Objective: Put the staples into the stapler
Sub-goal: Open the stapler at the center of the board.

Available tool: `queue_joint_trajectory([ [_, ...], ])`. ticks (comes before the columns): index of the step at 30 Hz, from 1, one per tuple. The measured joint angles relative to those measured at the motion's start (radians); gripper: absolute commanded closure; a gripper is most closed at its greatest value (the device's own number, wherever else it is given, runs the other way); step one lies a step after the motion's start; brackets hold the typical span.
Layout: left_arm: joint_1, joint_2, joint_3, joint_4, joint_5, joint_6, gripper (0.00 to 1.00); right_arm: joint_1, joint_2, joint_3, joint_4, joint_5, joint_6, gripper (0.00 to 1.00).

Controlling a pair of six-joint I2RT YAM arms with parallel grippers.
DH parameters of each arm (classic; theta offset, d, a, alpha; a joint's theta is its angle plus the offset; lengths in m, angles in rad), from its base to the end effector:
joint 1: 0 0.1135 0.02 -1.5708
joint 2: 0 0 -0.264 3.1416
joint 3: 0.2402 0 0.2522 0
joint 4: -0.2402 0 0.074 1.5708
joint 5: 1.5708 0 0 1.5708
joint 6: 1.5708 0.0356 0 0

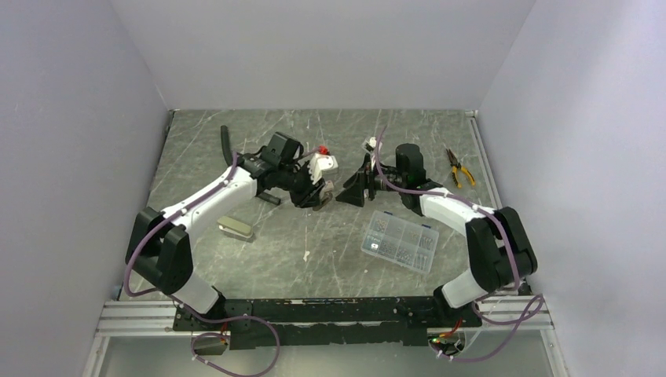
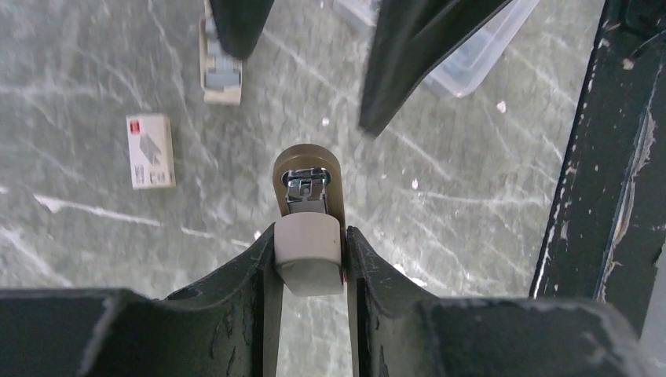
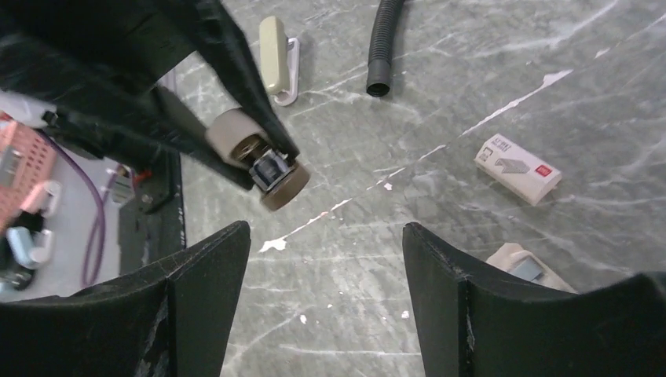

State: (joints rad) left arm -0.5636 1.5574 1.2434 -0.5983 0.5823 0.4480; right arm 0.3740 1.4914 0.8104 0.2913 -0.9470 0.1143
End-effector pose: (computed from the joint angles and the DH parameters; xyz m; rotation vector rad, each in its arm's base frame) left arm 0.2697 -0.1936 0.2768 1.3858 1.9920 -0.7698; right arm 0.2825 0.1419 0.2331 -0.8835 1.7801 1.2390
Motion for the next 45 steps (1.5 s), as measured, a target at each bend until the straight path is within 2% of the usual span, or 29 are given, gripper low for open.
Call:
queue_joint_trajectory([
  [7, -0.056, -0.011, 0.0, 0.08, -0.024, -0.001, 0.97, -0.001, 0.106, 0.002, 0.103, -0.051, 0.203, 0.28],
  [17, -0.103, -0.011, 0.0, 0.103, -0.094, 0.018, 0.97, -0.001, 0.157, 0.002, 0.161, -0.097, 0.29, 0.34],
  [29, -0.136, 0.011, 0.0, 0.101, -0.165, 0.042, 0.97, -0.002, 0.163, 0.003, 0.192, -0.137, 0.31, 0.37],
  [45, -0.139, 0.017, 0.0, 0.1, -0.189, 0.061, 0.97, -0.004, 0.187, 0.03, 0.159, -0.116, 0.322, 0.54],
])
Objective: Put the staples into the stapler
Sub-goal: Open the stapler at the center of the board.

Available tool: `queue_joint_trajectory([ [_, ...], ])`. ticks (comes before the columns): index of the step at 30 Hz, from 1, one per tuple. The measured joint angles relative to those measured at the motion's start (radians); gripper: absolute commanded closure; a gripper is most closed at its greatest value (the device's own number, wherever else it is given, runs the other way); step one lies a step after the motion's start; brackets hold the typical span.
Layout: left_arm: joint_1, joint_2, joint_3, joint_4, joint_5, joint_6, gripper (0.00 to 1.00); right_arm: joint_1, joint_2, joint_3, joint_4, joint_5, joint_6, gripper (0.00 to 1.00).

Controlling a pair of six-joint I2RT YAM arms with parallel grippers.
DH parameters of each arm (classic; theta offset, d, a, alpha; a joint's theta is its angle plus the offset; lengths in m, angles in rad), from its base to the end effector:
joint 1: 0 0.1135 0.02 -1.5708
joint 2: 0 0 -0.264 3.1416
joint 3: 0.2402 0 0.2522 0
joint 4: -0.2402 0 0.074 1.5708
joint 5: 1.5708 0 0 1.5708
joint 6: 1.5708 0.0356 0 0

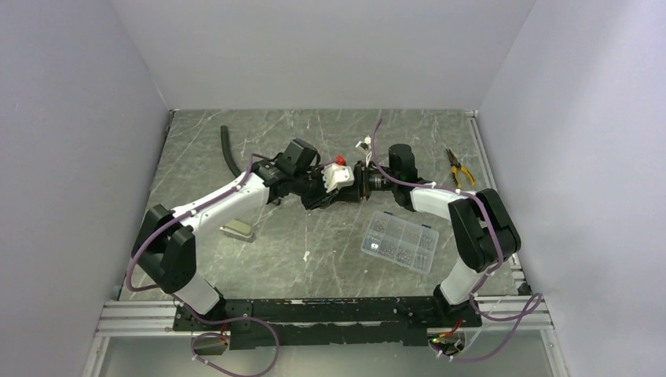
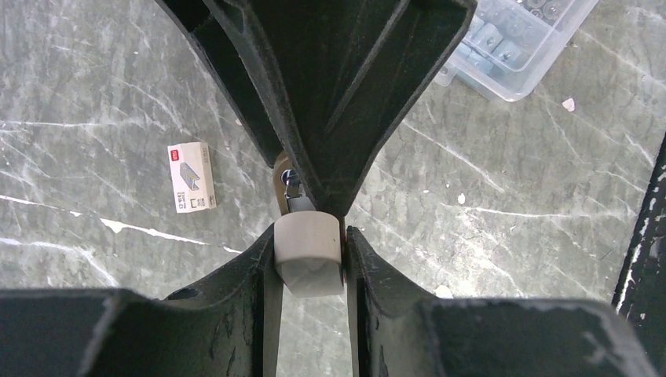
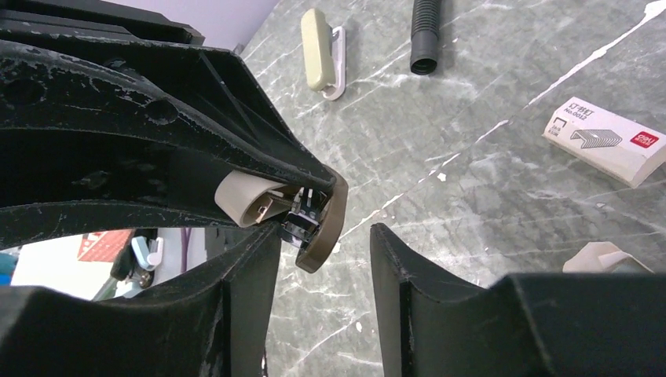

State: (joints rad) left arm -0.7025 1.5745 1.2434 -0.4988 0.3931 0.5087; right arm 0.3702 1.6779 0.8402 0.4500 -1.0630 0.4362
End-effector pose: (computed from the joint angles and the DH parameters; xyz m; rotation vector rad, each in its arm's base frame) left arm 0.2540 -0.2329 0.2757 1.5090 1.8554 -0.5622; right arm 0.3069 0.1525 0.1996 -0.6951 1.9454 1.5456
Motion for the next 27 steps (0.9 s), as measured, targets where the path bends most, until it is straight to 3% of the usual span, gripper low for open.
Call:
queue_joint_trajectory([
  [9, -0.001, -0.002, -0.031, 0.045, -0.011, 0.038, 0.97, -0.004, 0.006, 0.0, -0.001, 0.004, 0.03, 0.75],
  [16, -0.001, -0.036, -0.081, 0.113, 0.002, 0.098, 0.97, -0.024, 0.01, -0.015, 0.01, -0.013, 0.051, 0.99],
  [27, 0.025, -0.064, -0.153, 0.219, 0.087, 0.135, 0.92, -0.043, 0.01, -0.053, 0.048, -0.018, 0.079, 1.0],
])
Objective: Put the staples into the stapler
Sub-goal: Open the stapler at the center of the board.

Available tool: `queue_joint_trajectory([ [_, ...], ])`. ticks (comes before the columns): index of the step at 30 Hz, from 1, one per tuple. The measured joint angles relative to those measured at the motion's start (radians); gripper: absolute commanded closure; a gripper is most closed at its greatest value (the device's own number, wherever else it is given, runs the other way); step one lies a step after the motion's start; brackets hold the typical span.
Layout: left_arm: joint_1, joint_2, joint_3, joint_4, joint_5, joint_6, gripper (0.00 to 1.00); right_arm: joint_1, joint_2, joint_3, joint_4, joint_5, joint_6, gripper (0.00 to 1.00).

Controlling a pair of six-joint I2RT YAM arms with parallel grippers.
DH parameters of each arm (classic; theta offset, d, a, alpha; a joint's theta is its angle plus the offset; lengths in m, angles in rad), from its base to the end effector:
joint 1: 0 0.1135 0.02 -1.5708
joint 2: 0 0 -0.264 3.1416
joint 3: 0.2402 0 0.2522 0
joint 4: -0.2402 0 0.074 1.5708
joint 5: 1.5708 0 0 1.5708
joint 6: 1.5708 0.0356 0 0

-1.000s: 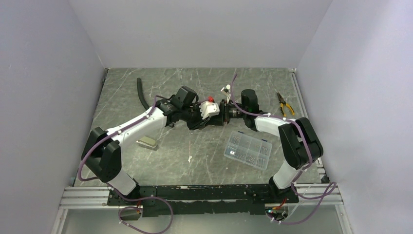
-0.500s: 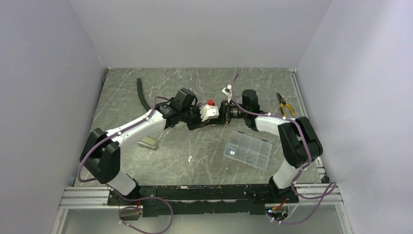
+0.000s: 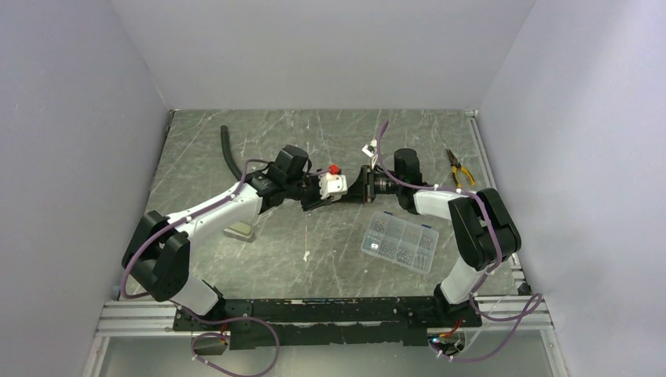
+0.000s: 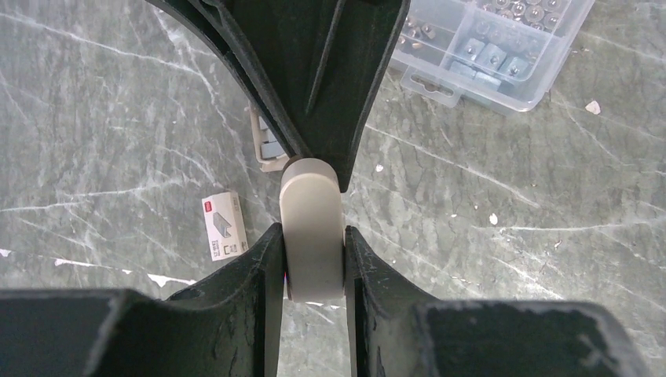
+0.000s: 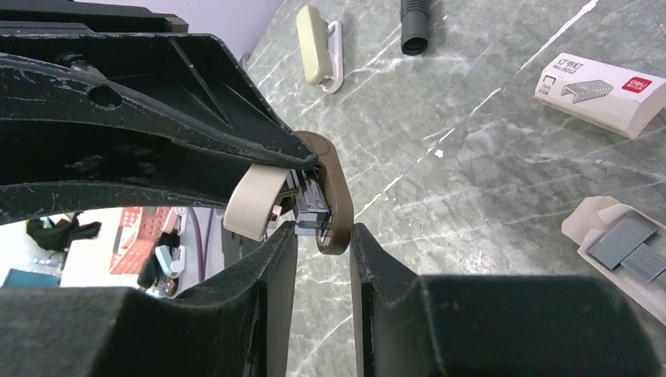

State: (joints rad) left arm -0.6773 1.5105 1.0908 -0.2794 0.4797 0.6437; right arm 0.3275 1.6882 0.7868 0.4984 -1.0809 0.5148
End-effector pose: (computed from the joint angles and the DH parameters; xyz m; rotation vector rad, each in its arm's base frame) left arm 0.2492 -0.2215 0.2640 1.5624 1.5987 -0.5605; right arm 0.3056 0.1370 0.1852 -0.5849 2.0054 1.5880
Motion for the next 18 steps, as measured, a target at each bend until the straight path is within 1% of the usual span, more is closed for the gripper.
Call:
queue_joint_trajectory([
  [5, 0.006, -0.001, -0.018, 0.043, 0.023, -0.005, 0.82, -0.007, 0.0, -0.018, 0.052, 0.001, 0.034, 1.0],
  [10, 0.01, 0.03, 0.002, 0.066, 0.032, -0.027, 0.72, -0.023, 0.0, -0.031, 0.114, 0.011, 0.07, 1.0],
  [18, 0.01, 0.087, 0.035, 0.082, 0.037, -0.053, 0.51, -0.039, 0.002, -0.043, 0.126, 0.041, 0.074, 1.0],
])
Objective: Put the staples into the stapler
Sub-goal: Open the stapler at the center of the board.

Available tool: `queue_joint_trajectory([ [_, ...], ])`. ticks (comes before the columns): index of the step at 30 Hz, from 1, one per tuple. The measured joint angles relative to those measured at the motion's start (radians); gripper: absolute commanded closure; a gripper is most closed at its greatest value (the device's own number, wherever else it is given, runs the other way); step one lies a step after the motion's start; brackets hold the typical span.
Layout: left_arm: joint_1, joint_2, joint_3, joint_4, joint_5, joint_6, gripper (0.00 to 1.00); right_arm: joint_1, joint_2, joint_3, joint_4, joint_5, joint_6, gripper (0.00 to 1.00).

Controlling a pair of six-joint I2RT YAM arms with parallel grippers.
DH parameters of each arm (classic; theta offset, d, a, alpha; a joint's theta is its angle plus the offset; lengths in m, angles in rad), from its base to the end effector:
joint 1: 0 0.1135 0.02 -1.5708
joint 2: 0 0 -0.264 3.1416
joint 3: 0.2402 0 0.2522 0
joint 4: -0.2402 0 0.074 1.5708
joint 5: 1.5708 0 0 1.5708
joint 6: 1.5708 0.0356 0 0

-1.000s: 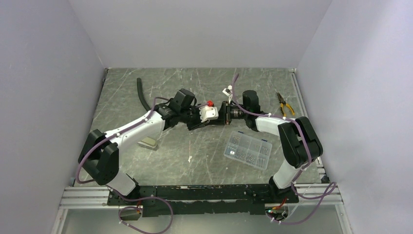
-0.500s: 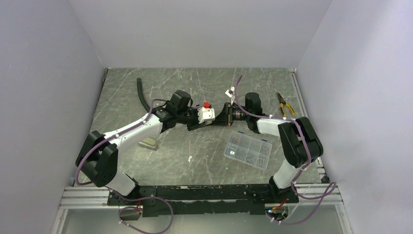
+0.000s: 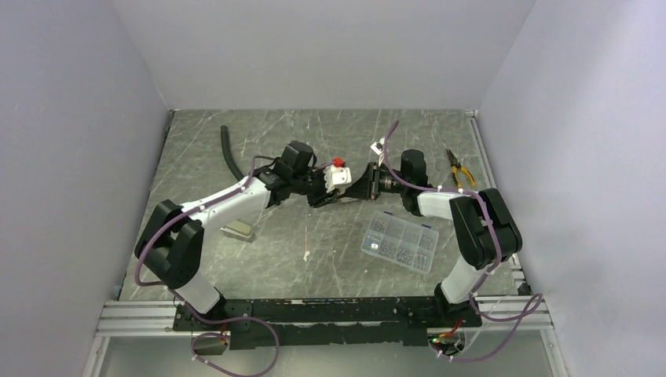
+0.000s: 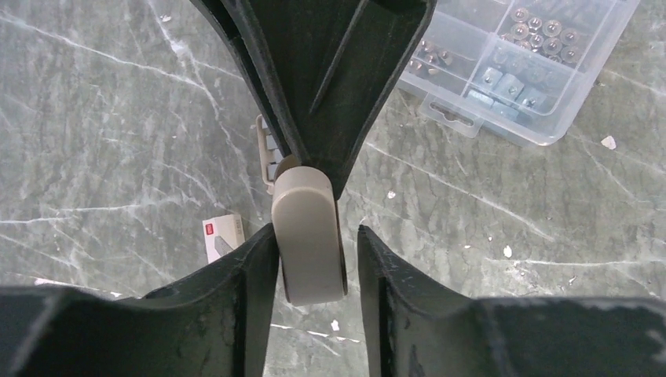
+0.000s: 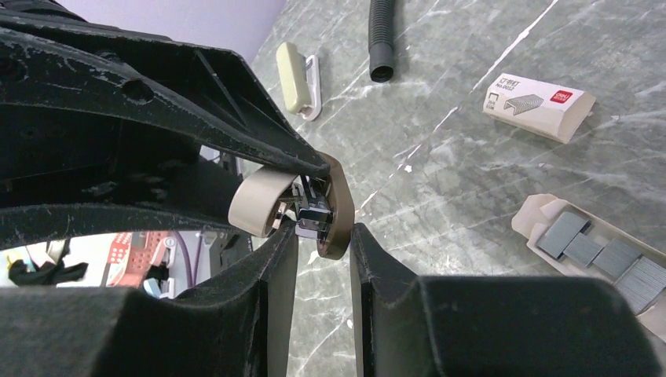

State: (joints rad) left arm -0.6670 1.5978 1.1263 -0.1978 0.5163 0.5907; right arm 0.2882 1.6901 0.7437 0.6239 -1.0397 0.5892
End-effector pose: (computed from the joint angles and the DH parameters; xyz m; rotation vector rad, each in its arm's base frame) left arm 0.2680 -0.2334 0.2545 1.5140 1.6059 -0.6181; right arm 0.3082 0.1234 0.1828 -0.4845 1.9757 1.5499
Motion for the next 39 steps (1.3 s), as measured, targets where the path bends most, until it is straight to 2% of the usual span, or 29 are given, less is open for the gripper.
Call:
queue_joint_trajectory([
  [4, -0.002, 0.025, 0.021, -0.009, 0.005, -0.01, 0.43, -0.002, 0.001, 0.0, 0.004, 0.009, 0.0, 1.0],
  [9, -0.006, 0.048, 0.048, -0.013, 0.004, -0.012, 0.42, -0.002, 0.001, 0.0, 0.002, 0.012, -0.004, 1.0],
  [13, -0.009, 0.051, 0.067, -0.022, 0.003, -0.015, 0.44, -0.002, 0.003, 0.0, -0.005, 0.017, -0.017, 1.0],
  [20, -0.009, 0.051, 0.094, -0.037, 0.002, -0.027, 0.55, -0.002, 0.013, 0.002, -0.037, 0.019, -0.037, 1.0],
  [27, -0.011, 0.06, 0.093, -0.042, 0.003, -0.028, 0.52, -0.003, 0.014, 0.002, -0.05, 0.022, -0.044, 1.0],
  [31, -0.011, 0.067, 0.093, -0.042, 0.003, -0.03, 0.64, -0.003, 0.014, 0.003, -0.052, 0.022, -0.047, 1.0],
  [34, -0.011, 0.071, 0.093, -0.047, 0.009, -0.036, 0.86, -0.003, 0.014, 0.005, -0.055, 0.028, -0.048, 1.0],
  [36, -0.011, 0.074, 0.093, -0.047, 0.013, -0.03, 0.96, -0.006, 0.014, 0.005, -0.061, 0.036, -0.052, 1.0],
  [39, -0.01, 0.075, 0.09, -0.042, 0.024, -0.025, 0.97, -0.011, 0.014, 0.006, -0.083, 0.04, -0.063, 1.0],
])
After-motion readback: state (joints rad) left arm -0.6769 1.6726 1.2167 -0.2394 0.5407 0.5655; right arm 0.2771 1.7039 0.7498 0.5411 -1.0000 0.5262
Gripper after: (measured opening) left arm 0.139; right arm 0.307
